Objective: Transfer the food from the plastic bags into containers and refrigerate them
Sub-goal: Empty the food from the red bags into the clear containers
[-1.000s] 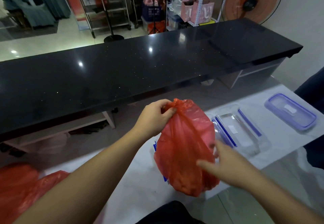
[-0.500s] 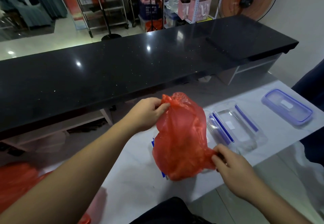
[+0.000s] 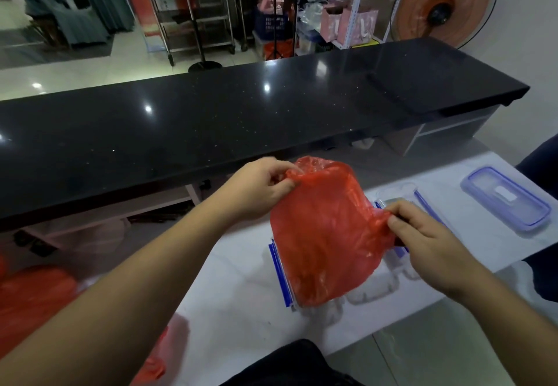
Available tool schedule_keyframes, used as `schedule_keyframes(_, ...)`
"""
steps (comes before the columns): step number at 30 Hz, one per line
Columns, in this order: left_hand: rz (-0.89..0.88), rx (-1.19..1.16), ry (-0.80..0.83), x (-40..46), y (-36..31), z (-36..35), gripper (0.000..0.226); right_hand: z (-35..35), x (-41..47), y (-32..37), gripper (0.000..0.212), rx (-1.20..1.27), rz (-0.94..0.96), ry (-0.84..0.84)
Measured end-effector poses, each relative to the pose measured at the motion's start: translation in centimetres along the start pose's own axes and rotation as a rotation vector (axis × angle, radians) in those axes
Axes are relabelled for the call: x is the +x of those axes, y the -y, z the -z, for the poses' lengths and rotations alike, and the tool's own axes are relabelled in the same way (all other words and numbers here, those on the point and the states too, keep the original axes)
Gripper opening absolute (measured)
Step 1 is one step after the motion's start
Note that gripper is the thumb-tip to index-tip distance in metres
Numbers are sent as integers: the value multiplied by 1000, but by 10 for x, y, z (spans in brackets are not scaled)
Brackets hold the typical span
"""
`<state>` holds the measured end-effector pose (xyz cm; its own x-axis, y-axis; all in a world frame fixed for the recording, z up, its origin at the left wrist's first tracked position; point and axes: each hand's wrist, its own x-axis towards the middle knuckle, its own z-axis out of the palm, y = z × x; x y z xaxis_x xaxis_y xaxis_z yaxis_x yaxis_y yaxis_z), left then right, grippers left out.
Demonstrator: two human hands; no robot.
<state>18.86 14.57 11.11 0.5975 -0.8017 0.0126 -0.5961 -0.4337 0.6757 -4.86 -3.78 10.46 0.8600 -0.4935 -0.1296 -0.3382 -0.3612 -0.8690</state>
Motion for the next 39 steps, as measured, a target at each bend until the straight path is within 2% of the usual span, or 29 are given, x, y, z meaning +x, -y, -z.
schedule_keyframes(5, -43, -13, -26, 1, -9, -2, 24, -4, 12, 15, 32, 195, -31, -17)
schedule_keyframes(9, -29, -88, 6, 1, -19, -5, 11, -8, 24, 27, 27, 133, 40, -93)
schedule_keyframes(12, -29, -118, 12, 4, -21, -1, 17, -10, 31, 30, 26, 97, 51, -226)
schedule_keyframes(15, -45, -26, -81, 7, -21, 6, 14, -11, 34, 25, 26, -25, -20, -322)
schedule_keyframes(17, -17, -99, -115, 7, -22, 11, 5, -13, 34, 24, 27, 4, -80, -338)
schedule_keyframes(21, -9, -204, -93, 9, -29, 7, 11, -17, 37, 31, 18, 100, -62, -299)
schedule_keyframes(23, -19, -300, -58, 11, -37, 0, 9, -22, 40, 36, 11, 125, -3, -193)
schedule_keyframes(24, -26, -348, -50, 13, -42, -5, 10, -24, 42, 38, 17, 98, 35, -117)
schedule_keyframes(26, -54, -382, -70, 17, -50, -13, 13, -29, 47, 38, 32, -95, 109, 28)
schedule_keyframes(27, -72, -369, -78, 19, -53, -15, 13, -32, 50, 39, 30, -210, 128, 66)
schedule_keyframes(29, -95, -366, -69, 18, -53, -17, 9, -35, 56, 39, 11, -377, 141, 11)
schedule_keyframes(30, -96, -369, -63, 17, -49, -17, 12, -35, 58, 39, 7, -392, 139, -40)
schedule_keyframes(34, -4, -341, -39, -1, -14, -21, 36, -30, 66, 48, 29, -295, 116, -131)
schedule_keyframes(36, 100, -333, 65, -14, 9, -31, 54, -26, 70, 54, 30, -191, 95, -147)
schedule_keyframes(39, 191, -360, 303, -30, 31, -49, 78, -22, 80, 63, 24, 1, 58, -130)
